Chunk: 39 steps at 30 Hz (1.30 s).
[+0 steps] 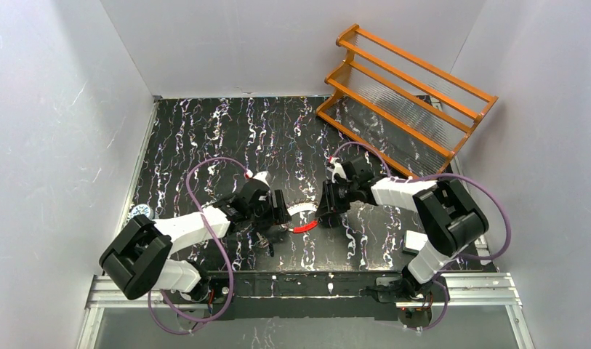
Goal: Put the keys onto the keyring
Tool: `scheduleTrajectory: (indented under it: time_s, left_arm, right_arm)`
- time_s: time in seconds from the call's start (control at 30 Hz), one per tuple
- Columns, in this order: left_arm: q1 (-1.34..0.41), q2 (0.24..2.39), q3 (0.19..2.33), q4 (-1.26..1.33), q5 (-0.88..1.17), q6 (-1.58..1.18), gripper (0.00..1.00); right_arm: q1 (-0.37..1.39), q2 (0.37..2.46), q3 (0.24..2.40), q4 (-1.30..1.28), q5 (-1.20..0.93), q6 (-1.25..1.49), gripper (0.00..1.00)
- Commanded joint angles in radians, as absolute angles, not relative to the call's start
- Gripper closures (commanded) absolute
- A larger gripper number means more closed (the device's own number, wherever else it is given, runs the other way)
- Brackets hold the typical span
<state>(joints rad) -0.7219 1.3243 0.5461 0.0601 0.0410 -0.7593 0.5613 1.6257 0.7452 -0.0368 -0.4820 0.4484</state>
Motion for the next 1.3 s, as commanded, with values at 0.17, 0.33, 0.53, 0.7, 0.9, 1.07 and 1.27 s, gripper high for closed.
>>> scheduleTrajectory:
  time_s: [0.17, 0.33, 0.53, 0.7, 0.9, 1.07, 1.27]
  left_arm:
    - [-0.747, 1.277, 0.482, 0.107, -0.056, -0.787, 0.38]
    - [-0.746, 1.248, 0.489, 0.094, -0.096, -0.772, 0.42]
    - [-0.746, 1.31, 0.533, 0.066, -0.125, -0.741, 0.44]
    - [-0.746, 1.398, 0.575, 0.066, -0.111, -0.731, 0.49]
    - [-0.784, 1.433, 0.575, 0.105, -0.084, -0.758, 0.61]
    - [-0.84, 1.405, 0.554, 0.132, -0.102, -0.812, 0.7]
    - [-0.856, 1.342, 0.525, 0.108, -0.137, -0.838, 0.61]
  right_arm:
    - [0.585, 1.681, 0.831, -0.019, -0.412, 0.4, 0.64]
    - [0.589, 1.634, 0.842, -0.062, -0.372, 0.37, 0.62]
    - [0.589, 1.527, 0.768, -0.078, -0.347, 0.407, 0.42]
    - [0.589, 1.531, 0.695, -0.017, -0.433, 0.472, 0.48]
    - [0.587, 1.615, 0.752, -0.009, -0.448, 0.467, 0.62]
    - [0.587, 1.709, 0.893, -0.02, -0.49, 0.424, 0.72]
    - [0.587, 1.693, 0.943, -0.076, -0.427, 0.406, 0.66]
